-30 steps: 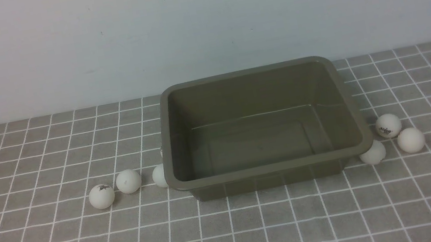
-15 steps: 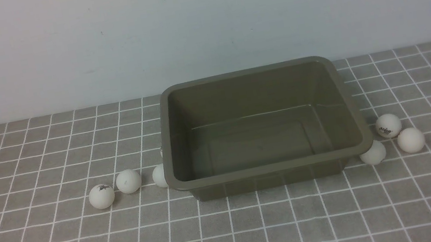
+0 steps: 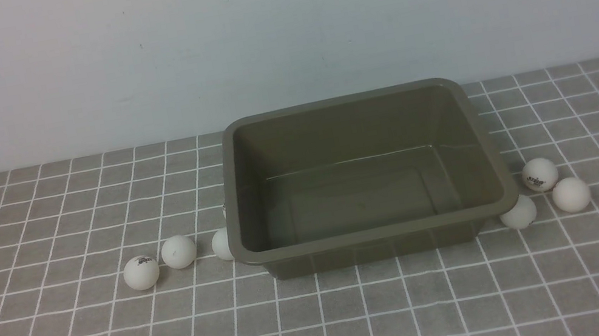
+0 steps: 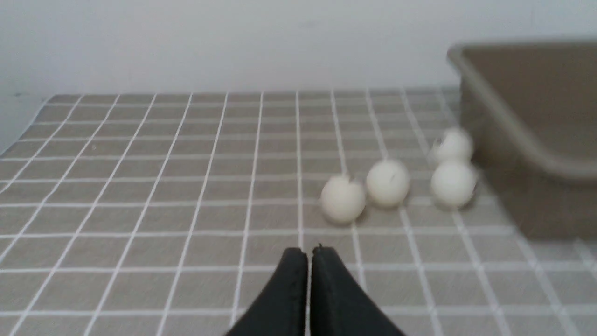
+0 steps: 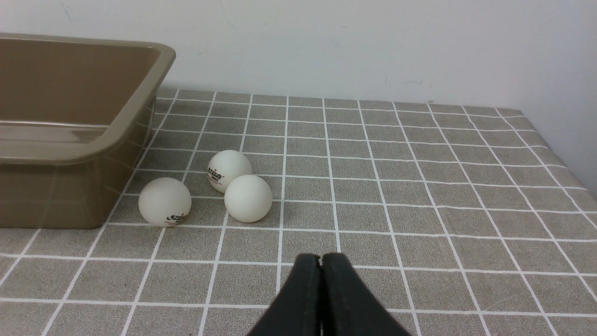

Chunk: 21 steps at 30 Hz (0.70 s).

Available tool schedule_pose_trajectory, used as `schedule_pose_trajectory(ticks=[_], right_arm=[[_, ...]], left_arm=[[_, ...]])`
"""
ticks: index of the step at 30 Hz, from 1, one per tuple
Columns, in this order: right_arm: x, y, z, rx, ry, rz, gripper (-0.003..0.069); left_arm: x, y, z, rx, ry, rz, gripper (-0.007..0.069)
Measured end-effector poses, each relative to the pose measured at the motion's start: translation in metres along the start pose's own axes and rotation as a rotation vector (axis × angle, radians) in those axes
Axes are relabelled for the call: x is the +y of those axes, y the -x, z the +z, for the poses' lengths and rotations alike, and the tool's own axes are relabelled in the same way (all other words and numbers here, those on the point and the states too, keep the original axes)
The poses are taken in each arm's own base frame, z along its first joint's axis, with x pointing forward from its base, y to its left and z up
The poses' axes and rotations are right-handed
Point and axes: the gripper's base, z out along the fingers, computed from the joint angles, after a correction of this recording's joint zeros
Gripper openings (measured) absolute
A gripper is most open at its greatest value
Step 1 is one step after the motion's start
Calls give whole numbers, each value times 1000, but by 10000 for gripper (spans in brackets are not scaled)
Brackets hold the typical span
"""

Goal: Put the table tennis balls into the box on the grey coffee tablecloth.
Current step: 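Reach for and grasp a ping pong ball on the table beside the basket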

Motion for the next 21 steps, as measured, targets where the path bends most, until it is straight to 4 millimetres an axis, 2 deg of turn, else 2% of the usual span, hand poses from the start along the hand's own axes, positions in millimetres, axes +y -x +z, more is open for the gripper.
schedule_pose_trajectory(ticks=[1, 4, 5, 9, 11, 12, 13, 15, 16, 18, 21], right_arm=[[0, 0, 0, 0, 0, 0, -15], [0, 0, 0, 0, 0, 0, -15], [0, 0, 0, 0, 0, 0, -15], [0, 0, 0, 0, 0, -1, -15], [0, 0, 0, 0, -1, -4, -15], [0, 0, 0, 0, -1, -5, -15], [0, 0, 0, -1, -1, 0, -15], [1, 2, 0, -18, 8, 43, -15], [1, 2, 0, -25, 11, 56, -15], [3, 10, 0, -114, 52, 240, -15], [3, 23, -3, -252, 102, 490, -15]], left_arm=[[0, 1, 0, -9, -1, -6, -5], [-1, 16, -1, -177, -15, -73, -5], [-1, 16, -1, -177, -15, -75, -5], [1, 42, -10, -473, -32, -168, -5], [1, 49, -13, -533, -45, -210, -5], [-3, 66, -19, -563, -69, -248, -5], [-4, 70, -20, -550, -74, -257, -5], [-11, 96, -22, -490, -93, -284, -5], [-12, 100, -21, -464, -94, -288, -5], [-22, 130, -8, -227, -79, -288, -5], [-28, 144, 25, 63, -38, -262, -5]])
